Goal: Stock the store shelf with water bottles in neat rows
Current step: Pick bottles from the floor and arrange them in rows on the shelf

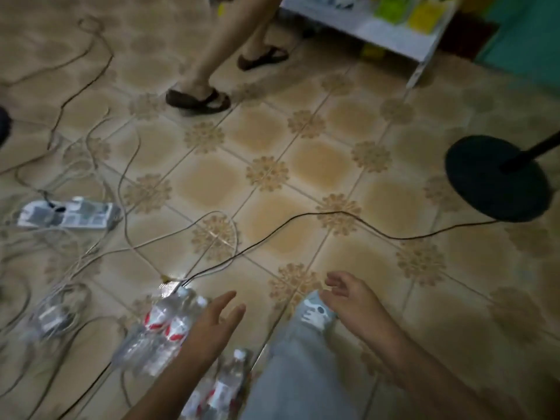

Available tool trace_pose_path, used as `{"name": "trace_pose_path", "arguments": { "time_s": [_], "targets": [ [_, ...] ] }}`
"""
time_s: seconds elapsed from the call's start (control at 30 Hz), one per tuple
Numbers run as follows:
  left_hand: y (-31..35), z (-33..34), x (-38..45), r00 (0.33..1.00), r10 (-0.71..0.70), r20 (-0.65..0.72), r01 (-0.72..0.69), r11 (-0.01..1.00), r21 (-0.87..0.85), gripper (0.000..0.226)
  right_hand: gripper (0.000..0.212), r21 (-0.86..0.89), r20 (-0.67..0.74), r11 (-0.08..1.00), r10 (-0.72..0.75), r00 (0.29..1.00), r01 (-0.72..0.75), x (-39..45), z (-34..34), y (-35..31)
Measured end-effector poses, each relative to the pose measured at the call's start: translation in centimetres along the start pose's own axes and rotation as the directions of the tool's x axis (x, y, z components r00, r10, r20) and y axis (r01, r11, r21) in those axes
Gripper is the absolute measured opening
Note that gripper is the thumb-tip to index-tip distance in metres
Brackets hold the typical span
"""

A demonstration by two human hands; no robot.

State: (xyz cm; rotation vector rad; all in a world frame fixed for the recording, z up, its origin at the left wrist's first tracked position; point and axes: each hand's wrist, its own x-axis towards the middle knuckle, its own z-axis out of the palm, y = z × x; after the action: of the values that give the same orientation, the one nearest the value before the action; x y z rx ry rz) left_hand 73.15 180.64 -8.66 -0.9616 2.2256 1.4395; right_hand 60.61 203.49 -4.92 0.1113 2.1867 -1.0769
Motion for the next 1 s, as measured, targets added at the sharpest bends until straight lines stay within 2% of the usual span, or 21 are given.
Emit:
{"name": "trace_pose_path", "arguments": {
  "time_s": [0.1,0.13,0.23,0.33,0.47,0.57,0.7,0.87,1.0],
  "targets": [
    [-5.4,-0.9,1.5,0.989,-0.132,-0.067,0.132,0.991,-0.003,0.079,0.046,-0.061,0.163,0.998,0.018,0.986,-0.008,4.6,6.2,0.5],
    [-6.9,-1.2,1.7,0.982,-0.171,-0.075,0.171,0.985,-0.004,0.079,0.048,-0.078,0.208,0.997,0.016,0.978,0.0,5.8,8.2,0.6],
    [-10.2,-2.3,2.6,0.962,-0.235,-0.136,0.249,0.964,0.098,0.051,0.051,-0.127,0.347,0.992,0.019,0.938,0.027,8.3,13.7,0.9],
    [-13.1,-3.8,4.0,0.946,-0.205,-0.249,0.259,0.943,0.208,0.055,0.053,-0.171,0.44,0.984,0.041,0.897,0.04,9.7,17.3,0.9],
    [-15.5,-6.4,5.9,0.934,-0.155,-0.321,0.243,0.936,0.255,0.051,0.054,-0.138,0.457,0.99,0.05,0.888,0.015,10.3,18.7,0.9],
    [-16.1,-7.1,7.2,0.938,-0.14,-0.318,0.239,0.923,0.301,0.041,0.053,-0.09,0.406,0.995,0.073,0.911,-0.04,10.3,18.3,1.2],
    [-16.5,-7.5,8.4,0.947,-0.122,-0.298,0.214,0.93,0.3,0.026,0.052,-0.082,0.423,0.995,0.081,0.902,-0.051,10.4,18.8,0.7],
    [-17.2,-8.0,8.9,0.962,-0.116,-0.246,0.186,0.94,0.285,0.027,0.048,-0.02,0.426,0.998,0.07,0.902,-0.067,10.7,20.4,-0.6],
    [-17.1,-8.7,8.1,0.96,-0.116,-0.256,0.184,0.947,0.263,0.033,0.039,-0.051,0.461,0.995,0.101,0.881,-0.087,10.6,22.2,-1.2]
  ]
}}
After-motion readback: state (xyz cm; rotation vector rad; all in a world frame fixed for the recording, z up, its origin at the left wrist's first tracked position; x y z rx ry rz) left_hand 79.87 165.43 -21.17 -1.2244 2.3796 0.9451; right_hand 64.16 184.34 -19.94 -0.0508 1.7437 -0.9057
